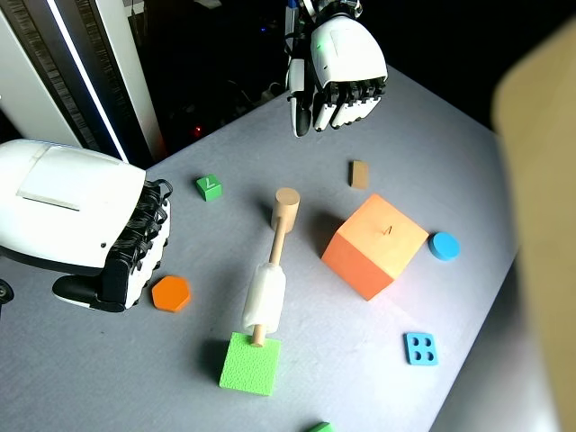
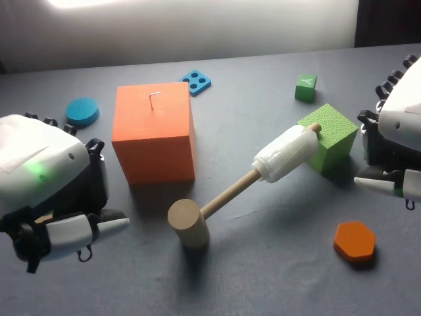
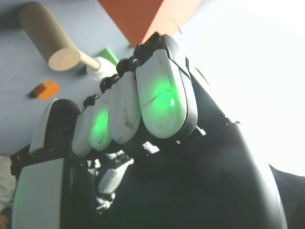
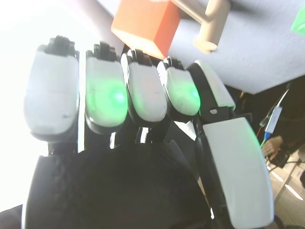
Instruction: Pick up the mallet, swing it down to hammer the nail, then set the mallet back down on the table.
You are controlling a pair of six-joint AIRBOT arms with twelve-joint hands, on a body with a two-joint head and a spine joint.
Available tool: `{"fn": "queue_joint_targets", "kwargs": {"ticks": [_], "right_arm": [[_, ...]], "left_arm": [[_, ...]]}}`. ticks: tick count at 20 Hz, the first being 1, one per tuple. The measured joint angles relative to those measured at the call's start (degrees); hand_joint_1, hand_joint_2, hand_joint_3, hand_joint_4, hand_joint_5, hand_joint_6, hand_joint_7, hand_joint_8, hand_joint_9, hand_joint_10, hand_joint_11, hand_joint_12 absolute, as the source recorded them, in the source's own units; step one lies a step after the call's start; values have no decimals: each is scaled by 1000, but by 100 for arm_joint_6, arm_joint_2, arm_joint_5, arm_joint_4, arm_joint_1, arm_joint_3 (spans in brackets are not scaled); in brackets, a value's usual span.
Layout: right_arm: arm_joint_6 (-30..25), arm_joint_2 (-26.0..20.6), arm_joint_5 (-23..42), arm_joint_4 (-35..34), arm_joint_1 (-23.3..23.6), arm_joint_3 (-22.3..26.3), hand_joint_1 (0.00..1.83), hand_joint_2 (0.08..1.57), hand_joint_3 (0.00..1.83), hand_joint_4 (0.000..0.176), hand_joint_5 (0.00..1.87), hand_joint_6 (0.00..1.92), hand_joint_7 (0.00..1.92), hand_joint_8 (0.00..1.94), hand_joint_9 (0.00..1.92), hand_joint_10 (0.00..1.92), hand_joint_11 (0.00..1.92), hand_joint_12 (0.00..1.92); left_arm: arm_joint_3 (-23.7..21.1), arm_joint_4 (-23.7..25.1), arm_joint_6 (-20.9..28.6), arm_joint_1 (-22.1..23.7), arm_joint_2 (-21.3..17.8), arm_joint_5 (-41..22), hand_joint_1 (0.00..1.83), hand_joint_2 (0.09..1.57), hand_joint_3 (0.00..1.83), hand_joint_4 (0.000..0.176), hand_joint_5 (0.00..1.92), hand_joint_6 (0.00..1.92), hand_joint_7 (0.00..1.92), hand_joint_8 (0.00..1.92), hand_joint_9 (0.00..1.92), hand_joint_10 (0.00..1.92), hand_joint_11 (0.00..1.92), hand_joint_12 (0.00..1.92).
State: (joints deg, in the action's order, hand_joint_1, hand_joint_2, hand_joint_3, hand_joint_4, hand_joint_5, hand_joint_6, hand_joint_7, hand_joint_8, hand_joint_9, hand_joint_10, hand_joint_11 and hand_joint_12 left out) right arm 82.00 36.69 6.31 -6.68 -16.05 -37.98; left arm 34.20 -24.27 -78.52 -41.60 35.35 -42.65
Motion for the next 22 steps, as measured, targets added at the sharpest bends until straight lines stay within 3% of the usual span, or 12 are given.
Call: {"fn": "queue_joint_targets", "kwargs": {"ticks": [1,2,4,7,12,13,14,15,17,18,22], "right_arm": [[33,0,22,4,-35,7,136,1142,116,0,176,61,145,56,122,70,0,464],[61,-2,2,4,-35,15,157,1181,25,0,225,14,189,12,166,25,0,510],[63,7,-66,-11,-63,48,112,1201,5,0,220,0,176,1,156,1,0,439],[98,7,2,-4,-63,70,142,1197,0,0,207,2,184,3,174,5,0,508],[341,210,269,-22,-352,-114,191,1162,0,0,199,1,169,1,154,1,0,461],[595,348,284,-470,-330,-243,247,1142,0,0,202,2,174,2,161,3,0,486],[848,476,170,-988,-249,-365,429,1123,0,0,174,0,144,1,139,2,0,445],[1075,608,17,-1379,-164,-509,749,1050,0,0,132,0,93,0,91,1,0,364],[1410,828,-258,-1829,-68,-782,1049,939,0,0,73,0,9,0,10,0,0,239],[1521,922,-376,-1860,-63,-861,1089,933,0,0,29,2,1,0,1,0,0,165],[1644,1270,-678,-1932,-9,-977,1201,916,0,0,23,1,0,0,0,0,0,351]], "left_arm": [[-4,2,0,0,26,7,0,1059,235,0,14,12,2,13,0,16,0,18],[-15,31,-9,0,26,13,0,1158,39,0,4,3,0,0,0,0,0,0],[-52,26,-2,-26,55,46,0,1168,20,0,22,8,0,0,0,0,0,0],[-63,70,-9,-76,55,35,0,1180,22,0,34,11,2,1,0,0,0,0],[-63,85,57,-83,55,-13,0,1176,14,0,52,13,17,5,4,2,0,0],[-61,190,149,-85,55,-26,0,1172,11,0,30,4,3,0,0,0,0,0],[-37,306,262,-94,55,-35,0,1172,10,0,13,0,0,0,0,0,0,0],[24,470,391,-109,57,-24,0,1173,10,0,10,0,0,0,0,0,0,0],[144,673,627,-166,79,-39,0,1173,9,0,28,8,0,0,0,0,0,0],[188,778,793,-240,85,-72,0,1173,9,0,29,8,2,1,0,0,0,0],[579,1539,1644,-575,197,-201,0,1181,10,0,60,17,31,12,14,6,7,3]]}}
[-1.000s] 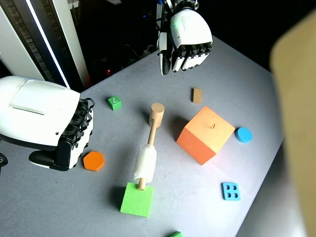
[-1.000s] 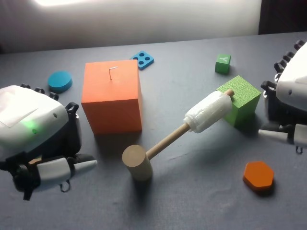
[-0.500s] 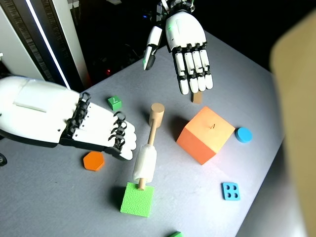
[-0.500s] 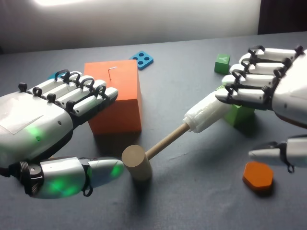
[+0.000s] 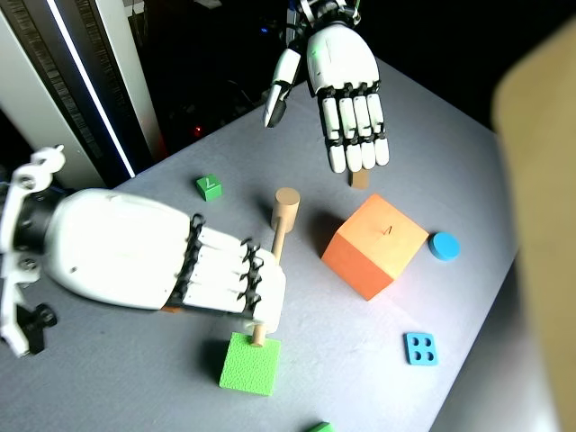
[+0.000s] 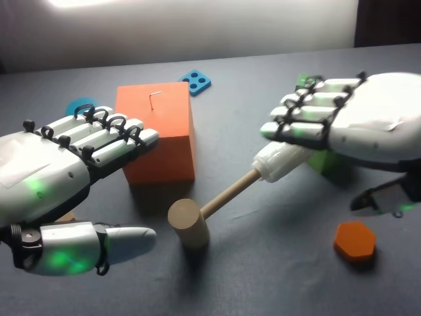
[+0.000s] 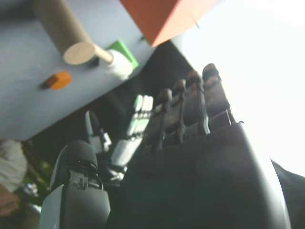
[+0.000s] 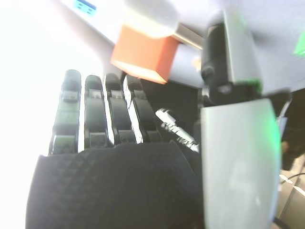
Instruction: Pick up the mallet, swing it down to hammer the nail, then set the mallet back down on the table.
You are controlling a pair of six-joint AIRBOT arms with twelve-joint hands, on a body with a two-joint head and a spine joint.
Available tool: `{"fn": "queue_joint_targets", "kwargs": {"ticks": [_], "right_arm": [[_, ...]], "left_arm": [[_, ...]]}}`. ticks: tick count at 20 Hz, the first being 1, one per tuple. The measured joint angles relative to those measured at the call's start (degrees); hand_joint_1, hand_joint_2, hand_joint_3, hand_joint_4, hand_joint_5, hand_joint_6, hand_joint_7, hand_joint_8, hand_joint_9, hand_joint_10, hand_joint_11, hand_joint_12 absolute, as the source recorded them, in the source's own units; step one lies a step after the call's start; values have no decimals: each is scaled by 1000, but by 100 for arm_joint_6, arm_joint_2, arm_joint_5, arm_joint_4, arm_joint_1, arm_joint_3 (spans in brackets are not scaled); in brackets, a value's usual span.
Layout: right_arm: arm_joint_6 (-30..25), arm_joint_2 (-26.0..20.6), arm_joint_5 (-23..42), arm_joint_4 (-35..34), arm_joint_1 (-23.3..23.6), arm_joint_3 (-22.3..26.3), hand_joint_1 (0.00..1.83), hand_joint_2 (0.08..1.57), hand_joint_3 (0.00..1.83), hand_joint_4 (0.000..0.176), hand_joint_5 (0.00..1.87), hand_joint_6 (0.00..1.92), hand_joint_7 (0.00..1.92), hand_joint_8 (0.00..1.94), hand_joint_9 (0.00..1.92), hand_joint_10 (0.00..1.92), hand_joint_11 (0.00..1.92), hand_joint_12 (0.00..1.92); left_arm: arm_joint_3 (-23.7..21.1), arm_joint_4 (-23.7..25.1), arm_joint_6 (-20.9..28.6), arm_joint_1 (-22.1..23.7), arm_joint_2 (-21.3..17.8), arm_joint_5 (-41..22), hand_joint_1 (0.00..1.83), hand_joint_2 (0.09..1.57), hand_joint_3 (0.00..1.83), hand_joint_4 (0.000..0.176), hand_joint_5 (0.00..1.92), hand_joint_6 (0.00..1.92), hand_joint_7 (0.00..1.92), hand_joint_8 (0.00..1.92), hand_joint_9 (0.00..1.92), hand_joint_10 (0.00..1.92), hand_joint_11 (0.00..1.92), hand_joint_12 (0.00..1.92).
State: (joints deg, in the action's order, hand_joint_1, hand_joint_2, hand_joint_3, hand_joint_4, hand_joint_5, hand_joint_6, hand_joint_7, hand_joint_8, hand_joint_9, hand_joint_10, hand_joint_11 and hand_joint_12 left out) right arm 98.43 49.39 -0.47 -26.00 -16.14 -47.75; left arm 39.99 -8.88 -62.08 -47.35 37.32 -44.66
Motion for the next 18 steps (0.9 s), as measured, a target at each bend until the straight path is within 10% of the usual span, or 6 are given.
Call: {"fn": "queue_joint_targets", "kwargs": {"ticks": [5,7,13,17,18], "right_arm": [[-457,365,-835,-190,634,-656,1232,942,4,0,17,2,0,0,0,0,0,513],[-1113,531,-1167,-188,920,-975,1258,908,0,0,79,3,41,0,76,10,0,869],[-1228,835,-1204,166,859,-1241,1326,927,2,0,124,6,73,3,101,6,0,850],[-5429,1333,-2052,4693,839,-1392,1257,917,0,0,130,3,83,3,109,3,0,852],[-5652,1351,-2168,4959,839,-1401,1259,920,0,0,153,12,92,6,114,5,0,854]], "left_arm": [[450,623,619,-96,315,-348,0,1171,4,0,61,15,33,10,11,4,0,0],[514,664,627,-96,398,-367,0,1169,2,0,44,5,25,4,0,0,0,0],[669,479,468,2,590,-227,0,1159,0,0,87,15,43,5,12,2,3,1],[745,278,286,4,678,-74,0,1165,0,0,59,0,31,1,6,2,0,0],[780,225,254,4,682,-61,0,1163,0,0,73,6,39,5,15,5,0,0]]}}
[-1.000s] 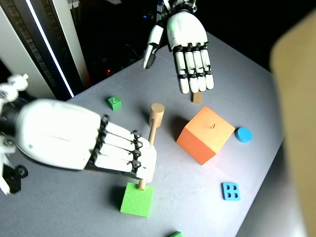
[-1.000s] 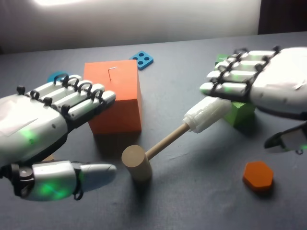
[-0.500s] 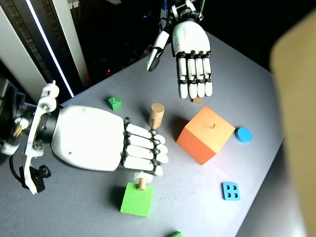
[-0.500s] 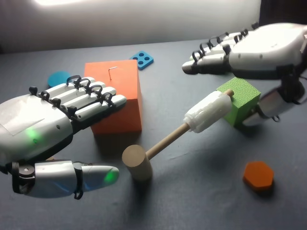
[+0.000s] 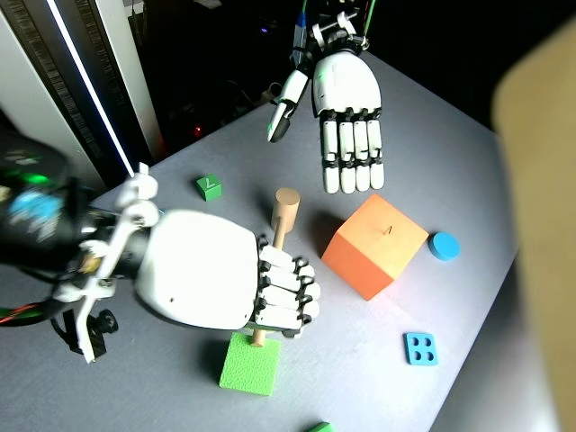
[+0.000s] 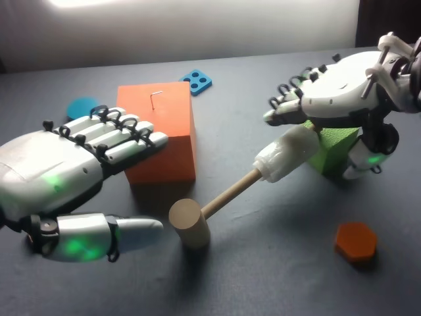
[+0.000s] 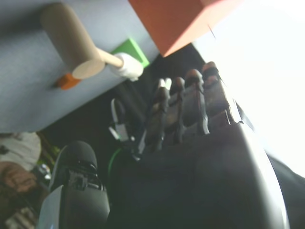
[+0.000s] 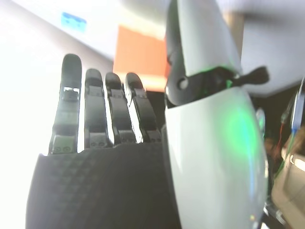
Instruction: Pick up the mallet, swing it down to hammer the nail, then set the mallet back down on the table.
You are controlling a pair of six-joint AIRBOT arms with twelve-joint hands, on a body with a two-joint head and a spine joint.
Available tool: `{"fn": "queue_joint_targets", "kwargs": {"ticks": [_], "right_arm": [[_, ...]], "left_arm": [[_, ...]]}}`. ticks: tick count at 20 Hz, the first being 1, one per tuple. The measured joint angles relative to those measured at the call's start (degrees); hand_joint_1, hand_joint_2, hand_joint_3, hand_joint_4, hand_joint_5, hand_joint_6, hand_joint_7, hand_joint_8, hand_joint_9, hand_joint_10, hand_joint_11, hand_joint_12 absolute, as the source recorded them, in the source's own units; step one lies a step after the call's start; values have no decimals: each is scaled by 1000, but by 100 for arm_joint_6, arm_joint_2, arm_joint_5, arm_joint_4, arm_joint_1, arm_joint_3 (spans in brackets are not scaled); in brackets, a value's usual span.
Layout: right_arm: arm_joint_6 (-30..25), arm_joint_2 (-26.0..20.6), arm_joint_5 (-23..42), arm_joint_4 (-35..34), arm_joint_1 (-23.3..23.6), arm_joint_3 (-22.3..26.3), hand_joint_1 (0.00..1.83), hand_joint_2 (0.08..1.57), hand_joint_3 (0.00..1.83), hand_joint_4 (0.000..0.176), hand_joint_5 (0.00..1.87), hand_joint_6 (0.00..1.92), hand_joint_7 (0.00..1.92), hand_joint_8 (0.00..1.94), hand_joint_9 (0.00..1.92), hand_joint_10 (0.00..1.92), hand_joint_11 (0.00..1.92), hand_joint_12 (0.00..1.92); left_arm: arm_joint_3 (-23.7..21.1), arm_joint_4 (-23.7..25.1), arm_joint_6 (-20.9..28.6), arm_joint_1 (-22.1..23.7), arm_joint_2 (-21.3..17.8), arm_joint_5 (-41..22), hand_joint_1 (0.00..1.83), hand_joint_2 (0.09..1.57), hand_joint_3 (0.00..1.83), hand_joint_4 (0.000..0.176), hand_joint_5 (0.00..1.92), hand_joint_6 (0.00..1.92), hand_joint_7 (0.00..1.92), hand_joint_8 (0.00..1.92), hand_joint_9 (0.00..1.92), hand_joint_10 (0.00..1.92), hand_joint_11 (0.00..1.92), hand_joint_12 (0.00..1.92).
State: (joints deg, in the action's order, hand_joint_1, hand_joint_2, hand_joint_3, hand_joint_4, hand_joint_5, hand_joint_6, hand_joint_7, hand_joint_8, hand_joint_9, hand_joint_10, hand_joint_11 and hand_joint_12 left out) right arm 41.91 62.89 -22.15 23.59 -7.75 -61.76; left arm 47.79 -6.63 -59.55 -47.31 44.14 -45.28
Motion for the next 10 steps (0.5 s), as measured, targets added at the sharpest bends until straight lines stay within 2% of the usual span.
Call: {"fn": "queue_joint_targets", "kwargs": {"ticks": [4,8,10], "right_arm": [[-295,-28,42,52,66,20,1264,922,0,0,166,5,118,5,148,10,0,864],[-433,210,46,146,52,31,1254,914,0,0,179,7,135,6,162,10,0,899],[-1215,341,120,981,-42,42,1265,919,1,0,202,8,132,1,141,1,0,852]], "left_arm": [[223,-136,-37,9,157,15,0,1168,1,0,45,0,2,0,0,0,0,0],[380,-140,-42,13,378,31,0,1168,1,0,61,7,19,7,0,0,0,0],[435,-197,-44,13,396,31,0,1177,5,0,54,3,13,3,0,0,0,0]]}}
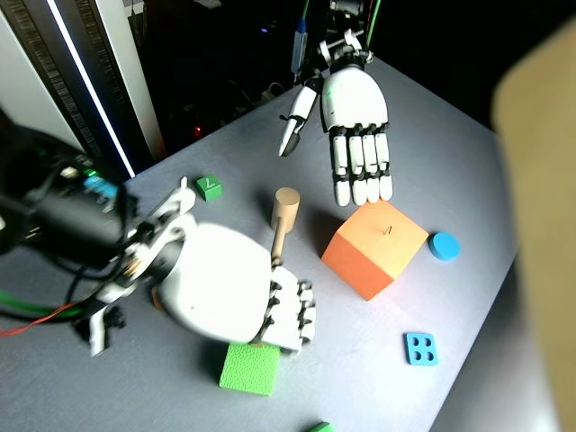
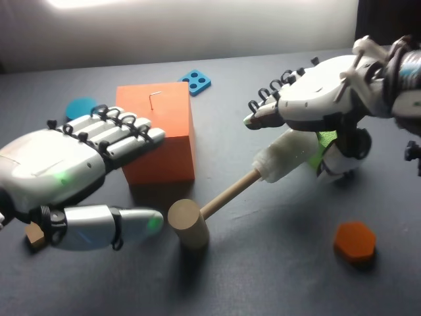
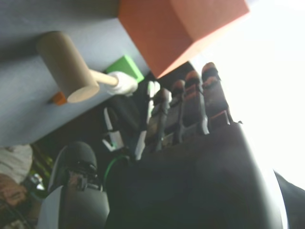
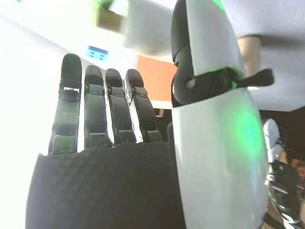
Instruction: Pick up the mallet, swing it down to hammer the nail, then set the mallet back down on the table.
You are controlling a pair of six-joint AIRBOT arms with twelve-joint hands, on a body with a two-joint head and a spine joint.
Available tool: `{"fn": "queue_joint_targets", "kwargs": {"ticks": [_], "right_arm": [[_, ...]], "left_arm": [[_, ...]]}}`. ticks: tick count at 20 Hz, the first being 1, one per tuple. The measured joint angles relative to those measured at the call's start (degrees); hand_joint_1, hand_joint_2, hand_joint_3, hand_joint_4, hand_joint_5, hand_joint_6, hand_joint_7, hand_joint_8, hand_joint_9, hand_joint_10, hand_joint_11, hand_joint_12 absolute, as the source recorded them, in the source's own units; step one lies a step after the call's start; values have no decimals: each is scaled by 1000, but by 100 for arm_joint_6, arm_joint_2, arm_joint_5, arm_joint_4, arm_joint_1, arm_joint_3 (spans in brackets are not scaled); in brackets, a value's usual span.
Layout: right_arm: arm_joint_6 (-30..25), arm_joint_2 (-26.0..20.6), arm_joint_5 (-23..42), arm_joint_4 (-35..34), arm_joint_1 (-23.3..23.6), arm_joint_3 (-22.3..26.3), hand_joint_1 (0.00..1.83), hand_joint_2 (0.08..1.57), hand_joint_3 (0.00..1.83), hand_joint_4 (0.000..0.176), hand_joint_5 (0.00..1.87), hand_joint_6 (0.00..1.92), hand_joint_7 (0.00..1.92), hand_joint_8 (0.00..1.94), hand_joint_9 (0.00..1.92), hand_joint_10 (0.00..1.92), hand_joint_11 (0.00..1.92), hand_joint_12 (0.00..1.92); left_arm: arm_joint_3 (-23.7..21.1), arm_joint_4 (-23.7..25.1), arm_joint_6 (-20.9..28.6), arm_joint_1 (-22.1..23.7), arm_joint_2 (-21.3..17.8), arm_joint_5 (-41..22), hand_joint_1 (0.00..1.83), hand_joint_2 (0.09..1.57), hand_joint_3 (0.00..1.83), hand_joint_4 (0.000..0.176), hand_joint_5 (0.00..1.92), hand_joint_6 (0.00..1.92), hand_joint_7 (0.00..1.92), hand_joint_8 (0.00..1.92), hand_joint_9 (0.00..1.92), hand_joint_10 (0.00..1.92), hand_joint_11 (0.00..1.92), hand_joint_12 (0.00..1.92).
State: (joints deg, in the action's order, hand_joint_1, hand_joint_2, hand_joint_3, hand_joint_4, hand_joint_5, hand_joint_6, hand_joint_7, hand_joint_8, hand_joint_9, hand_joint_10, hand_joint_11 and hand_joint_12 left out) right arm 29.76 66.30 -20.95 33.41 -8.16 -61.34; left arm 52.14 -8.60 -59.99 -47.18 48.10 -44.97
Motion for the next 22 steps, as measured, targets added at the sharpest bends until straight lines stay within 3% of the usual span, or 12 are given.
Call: {"fn": "queue_joint_targets", "kwargs": {"ticks": [3,4,14,22], "right_arm": [[-573,173,76,874,-31,-72,1270,918,0,0,199,10,140,6,160,8,0,897],[-588,404,98,885,-114,-205,1267,916,0,0,204,12,144,8,162,8,0,898],[-734,994,140,866,-496,-800,1317,903,0,0,201,2,133,2,172,8,0,935],[-800,1213,295,883,-715,-1025,1322,905,0,0,251,10,204,12,206,13,0,1001]], "left_arm": [[66,-140,-50,17,7,-4,0,1184,3,0,113,3,85,3,53,6,28,24],[66,-157,-61,17,74,-24,0,1184,3,0,113,3,86,2,53,5,27,25],[249,-212,-59,52,284,-105,0,1184,2,0,72,4,58,4,26,3,0,0],[284,-275,-11,57,289,-94,0,1193,5,0,90,15,65,14,22,9,0,0]]}}
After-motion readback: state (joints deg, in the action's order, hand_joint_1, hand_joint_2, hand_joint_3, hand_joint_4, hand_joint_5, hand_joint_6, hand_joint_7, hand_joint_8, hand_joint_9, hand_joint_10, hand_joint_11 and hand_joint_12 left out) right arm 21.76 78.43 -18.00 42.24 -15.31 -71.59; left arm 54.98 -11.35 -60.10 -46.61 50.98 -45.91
